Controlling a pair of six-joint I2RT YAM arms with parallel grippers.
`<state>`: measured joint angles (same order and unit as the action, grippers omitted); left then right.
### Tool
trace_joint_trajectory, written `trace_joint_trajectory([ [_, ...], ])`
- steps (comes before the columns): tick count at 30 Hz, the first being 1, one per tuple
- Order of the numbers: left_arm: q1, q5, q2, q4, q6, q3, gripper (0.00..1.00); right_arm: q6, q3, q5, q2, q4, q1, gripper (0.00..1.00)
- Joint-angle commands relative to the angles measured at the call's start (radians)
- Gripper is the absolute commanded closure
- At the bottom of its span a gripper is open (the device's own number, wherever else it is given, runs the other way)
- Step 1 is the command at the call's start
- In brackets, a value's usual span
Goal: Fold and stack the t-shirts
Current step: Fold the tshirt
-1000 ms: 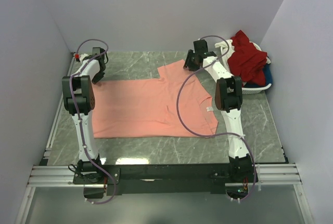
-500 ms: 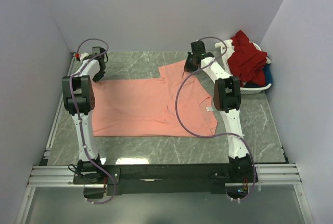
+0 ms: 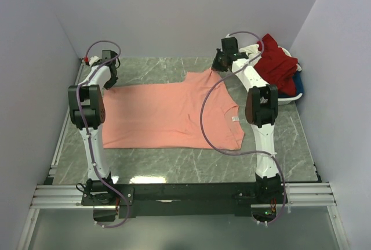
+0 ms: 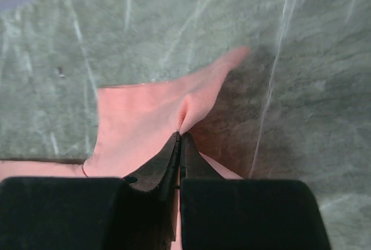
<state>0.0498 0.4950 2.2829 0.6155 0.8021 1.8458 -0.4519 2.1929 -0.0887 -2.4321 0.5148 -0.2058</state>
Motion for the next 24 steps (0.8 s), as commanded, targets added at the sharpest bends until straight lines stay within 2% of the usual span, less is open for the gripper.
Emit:
trace_joint_trajectory([
  [1, 0.002, -0.007, -0.088, -0.026, -0.024, 0.001, 0.99, 0.028, -0.024, 0.040, 0.120, -0.061, 0.019, 1.00],
  [5, 0.001, -0.019, -0.108, -0.033, -0.029, -0.010, 0.98, 0.033, -0.079, 0.044, 0.180, -0.068, 0.020, 1.00],
  [9, 0.001, -0.024, -0.151, -0.033, -0.020, -0.042, 0.99, 0.030, -0.212, 0.043, 0.252, -0.099, 0.020, 1.00],
  [24, 0.001, -0.052, -0.388, -0.068, 0.062, -0.400, 0.99, -0.014, -0.792, 0.058, 0.636, -0.232, 0.017, 1.00],
])
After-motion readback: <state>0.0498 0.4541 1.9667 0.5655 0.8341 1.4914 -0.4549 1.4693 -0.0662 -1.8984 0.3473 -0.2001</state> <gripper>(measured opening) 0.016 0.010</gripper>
